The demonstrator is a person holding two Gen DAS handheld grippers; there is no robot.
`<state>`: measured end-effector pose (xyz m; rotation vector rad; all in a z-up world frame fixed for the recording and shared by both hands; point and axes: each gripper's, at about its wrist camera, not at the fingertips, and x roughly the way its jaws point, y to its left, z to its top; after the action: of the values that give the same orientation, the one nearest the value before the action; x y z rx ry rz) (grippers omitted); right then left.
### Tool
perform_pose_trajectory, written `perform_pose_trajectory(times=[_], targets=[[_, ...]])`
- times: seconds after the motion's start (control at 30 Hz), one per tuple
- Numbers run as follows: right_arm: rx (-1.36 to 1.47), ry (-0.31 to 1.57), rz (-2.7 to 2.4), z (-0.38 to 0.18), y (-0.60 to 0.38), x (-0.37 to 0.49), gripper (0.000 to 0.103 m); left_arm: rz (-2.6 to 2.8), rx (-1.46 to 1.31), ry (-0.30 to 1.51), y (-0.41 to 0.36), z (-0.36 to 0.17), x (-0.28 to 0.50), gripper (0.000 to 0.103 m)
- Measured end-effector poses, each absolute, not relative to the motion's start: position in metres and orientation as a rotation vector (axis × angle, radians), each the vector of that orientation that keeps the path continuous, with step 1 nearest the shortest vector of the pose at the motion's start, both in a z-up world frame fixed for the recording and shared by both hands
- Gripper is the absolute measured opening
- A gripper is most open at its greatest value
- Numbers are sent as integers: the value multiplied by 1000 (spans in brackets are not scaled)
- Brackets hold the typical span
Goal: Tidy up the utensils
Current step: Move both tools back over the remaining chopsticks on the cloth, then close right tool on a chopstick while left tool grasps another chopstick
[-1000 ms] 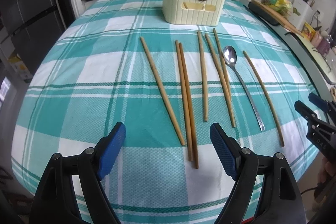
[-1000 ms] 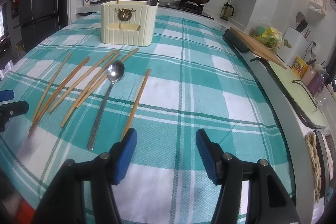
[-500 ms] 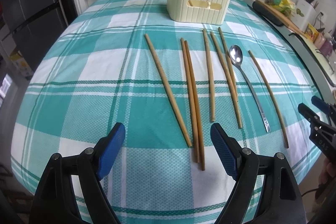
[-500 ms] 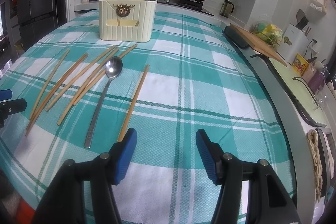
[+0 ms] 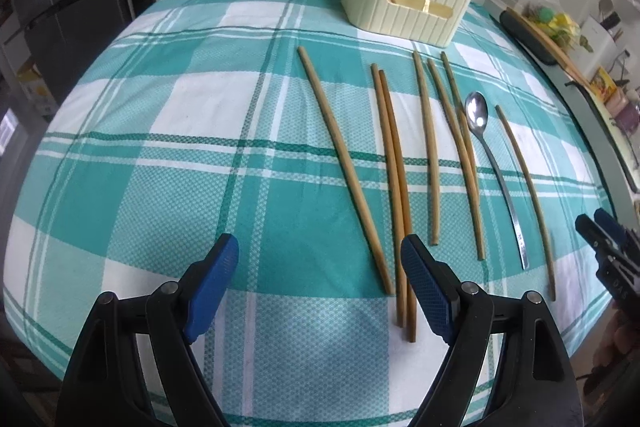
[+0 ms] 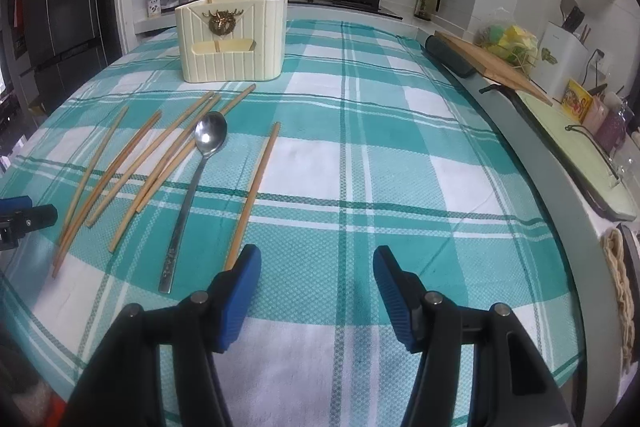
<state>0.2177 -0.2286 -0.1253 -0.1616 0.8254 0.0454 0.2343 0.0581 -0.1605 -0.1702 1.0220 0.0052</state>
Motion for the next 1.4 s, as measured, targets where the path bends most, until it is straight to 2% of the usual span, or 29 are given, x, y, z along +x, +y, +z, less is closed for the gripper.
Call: perform_pose_trajectory(times=[0.3,0.67,0.77,0.8,0.83,0.97,1.07,1.13,1.17,1.23,1.27,1.3,1.33,1.4], targets=[[-53,816,59,-125,-237,230,60,23,-172,1013,67,-158,271,85],[-163,884,161,-136,-200,271,58,96,-87,1041,63,-173,320,84],[-188,936,179,-146,-197,282,53,106,-42,1052,65,-179,331,88],[-193,955,189,-150,-197,286,43,108,-33,1056,66,-179,336,88],[-199,976,198,-154,-196,290,39,105,-30,1064,67,-179,341,88],[-194,989,236,-155,-194,309,39,67,-24,1114,72,-179,365,87],[-200,1002,247,-154,-190,334,35,32,-22,1148,71,-176,382,74],[-197,1011,253,-153,-187,351,27,10,-17,1167,69,-174,390,60],[-204,1013,254,-153,-185,358,20,6,-12,1174,67,-173,395,56],[-193,1025,261,-153,-183,372,11,7,-4,1180,65,-172,401,38],[-194,1024,259,-153,-181,376,9,5,-8,1180,65,-172,404,33],[-195,1025,261,-153,-180,380,8,-2,-16,1181,65,-171,406,19],[-189,1026,261,-153,-179,384,8,-10,-27,1184,64,-171,407,10],[-170,1030,260,-153,-180,390,6,-9,-39,1179,65,-171,408,9]])
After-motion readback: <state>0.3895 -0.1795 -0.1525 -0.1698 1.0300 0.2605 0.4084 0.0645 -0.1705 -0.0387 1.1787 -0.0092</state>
